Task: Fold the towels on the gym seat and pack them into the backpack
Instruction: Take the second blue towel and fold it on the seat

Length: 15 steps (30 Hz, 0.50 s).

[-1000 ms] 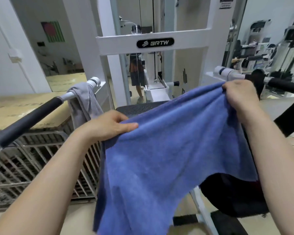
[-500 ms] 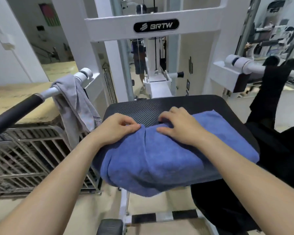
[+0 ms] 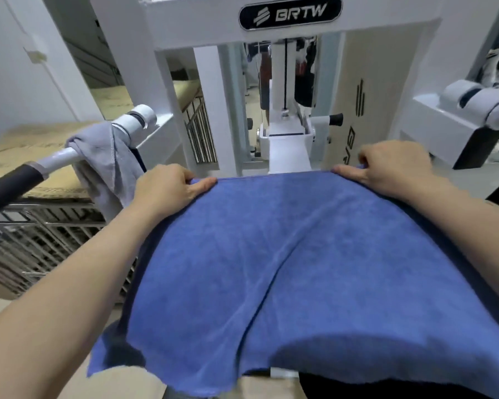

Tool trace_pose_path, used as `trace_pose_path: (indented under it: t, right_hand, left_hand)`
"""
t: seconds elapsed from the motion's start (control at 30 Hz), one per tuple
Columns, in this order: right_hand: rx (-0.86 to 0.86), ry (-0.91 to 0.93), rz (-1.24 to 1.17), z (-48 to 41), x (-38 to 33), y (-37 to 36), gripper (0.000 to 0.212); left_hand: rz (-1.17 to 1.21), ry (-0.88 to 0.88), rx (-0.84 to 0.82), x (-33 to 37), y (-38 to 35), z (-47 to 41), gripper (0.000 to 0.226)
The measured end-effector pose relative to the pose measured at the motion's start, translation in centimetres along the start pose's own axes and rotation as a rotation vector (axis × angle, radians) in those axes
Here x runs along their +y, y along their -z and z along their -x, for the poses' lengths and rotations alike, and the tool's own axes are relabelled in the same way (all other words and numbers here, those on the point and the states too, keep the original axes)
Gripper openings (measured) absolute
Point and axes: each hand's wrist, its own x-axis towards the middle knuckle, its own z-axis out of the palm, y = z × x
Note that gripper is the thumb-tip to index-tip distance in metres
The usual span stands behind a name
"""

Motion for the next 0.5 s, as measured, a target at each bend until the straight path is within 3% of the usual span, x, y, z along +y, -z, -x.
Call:
trace_pose_path:
  t: [0.17, 0.27, 0.37, 0.43, 0.5]
  right_hand:
    - [-0.012, -0.035, 0.029, -1.6, 0.7, -1.3, 0.070]
    - [0.002, -0.025, 0.011, -1.3, 0.5, -1.2, 0.061]
    - [0.046, -0.026, 0.054, -0.3, -0.9, 0.2, 0.042]
    - [0.026, 0.026, -0.093, 1.3, -2.5, 1.6, 0.039]
    - [-0.048, 0.026, -0.292, 3.5, -3.5, 2.4, 0.042]
  left_hand:
    - [-0.158, -0.031, 0.153, -0.1, -1.8, -3.6, 0.057]
    - [-0.158, -0.029, 0.161, 1.2, -1.7, -3.8, 0.026]
    - [0.173, -0.167, 0.029, 5.5, 0.8, -0.6, 0.013]
    - [0.451, -0.347, -0.145, 9.5, 3.0, 4.2, 0.007]
    - [0.463, -0.585, -0.340, 13.0, 4.1, 9.6, 0.024]
